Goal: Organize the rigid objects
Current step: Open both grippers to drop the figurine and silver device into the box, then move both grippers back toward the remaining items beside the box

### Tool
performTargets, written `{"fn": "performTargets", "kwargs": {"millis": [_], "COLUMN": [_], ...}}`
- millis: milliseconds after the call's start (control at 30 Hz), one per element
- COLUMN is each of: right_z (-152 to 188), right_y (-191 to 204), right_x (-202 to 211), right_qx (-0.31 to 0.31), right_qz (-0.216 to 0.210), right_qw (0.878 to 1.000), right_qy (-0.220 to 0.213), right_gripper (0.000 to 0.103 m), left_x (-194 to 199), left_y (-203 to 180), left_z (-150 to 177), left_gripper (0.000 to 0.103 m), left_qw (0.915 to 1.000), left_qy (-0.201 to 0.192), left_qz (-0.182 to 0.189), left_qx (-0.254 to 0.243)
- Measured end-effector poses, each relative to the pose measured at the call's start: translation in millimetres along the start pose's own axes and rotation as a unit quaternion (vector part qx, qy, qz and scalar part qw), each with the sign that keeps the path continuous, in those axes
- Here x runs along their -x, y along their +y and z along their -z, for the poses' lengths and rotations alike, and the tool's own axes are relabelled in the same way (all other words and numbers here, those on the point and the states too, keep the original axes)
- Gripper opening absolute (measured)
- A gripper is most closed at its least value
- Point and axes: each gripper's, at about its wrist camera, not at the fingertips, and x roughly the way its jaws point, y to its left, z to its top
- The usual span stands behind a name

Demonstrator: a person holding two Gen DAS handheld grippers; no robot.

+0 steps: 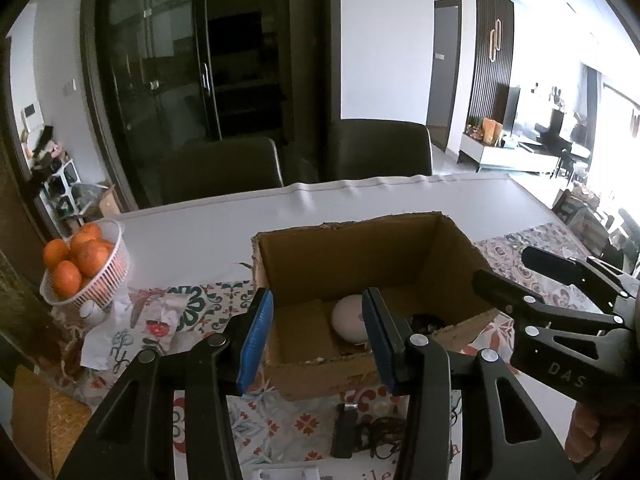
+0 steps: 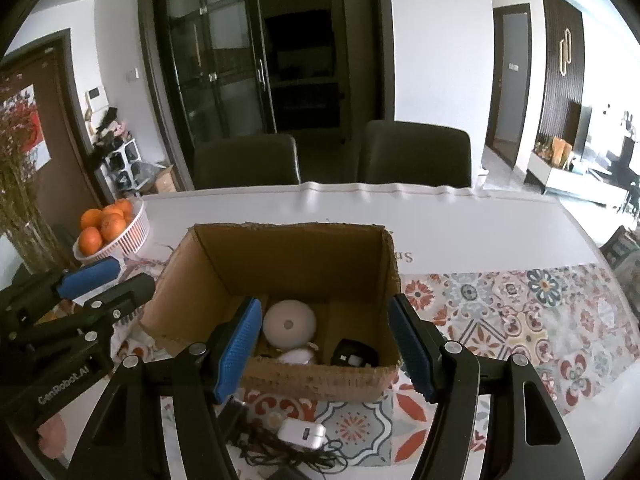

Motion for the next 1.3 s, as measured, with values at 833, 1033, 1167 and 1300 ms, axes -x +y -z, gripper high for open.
{"fn": "performTargets", "kwargs": {"millis": [833,1033,1167,1300], "right_z": [60.7,75.8,88.7,98.2], "right_y": [38.5,42.4,47.0,49.5], "right_x": [55.1,62.0,65.8,68.1], "right_qx": [0.024,0.015,0.021,0.022], "right_qz": [0.009,0.009,0.021,0.028], "right_qw": [0.999,0.999,0.998,0.998], "right_qy": [-0.044,-0.047,-0.05,-0.054], "right_gripper": [0.077,0.085,0.087,0.087], "left_x": [58.3,70.5,73.4,75.8], "left_y": [20.7,24.7,25.3,26.2], "left_z": [72.9,91.9,104.1,115.3], "left_gripper": [0.062,0.082,0.088,0.09], "left_qw": [0.9994,0.9985,0.9982,0.9982], "left_qy": [-0.017,-0.028,-0.03,-0.029], "left_qz": [-0.02,-0.037,-0.045,-0.045], "left_qx": [0.024,0.029,0.028,0.028]}}
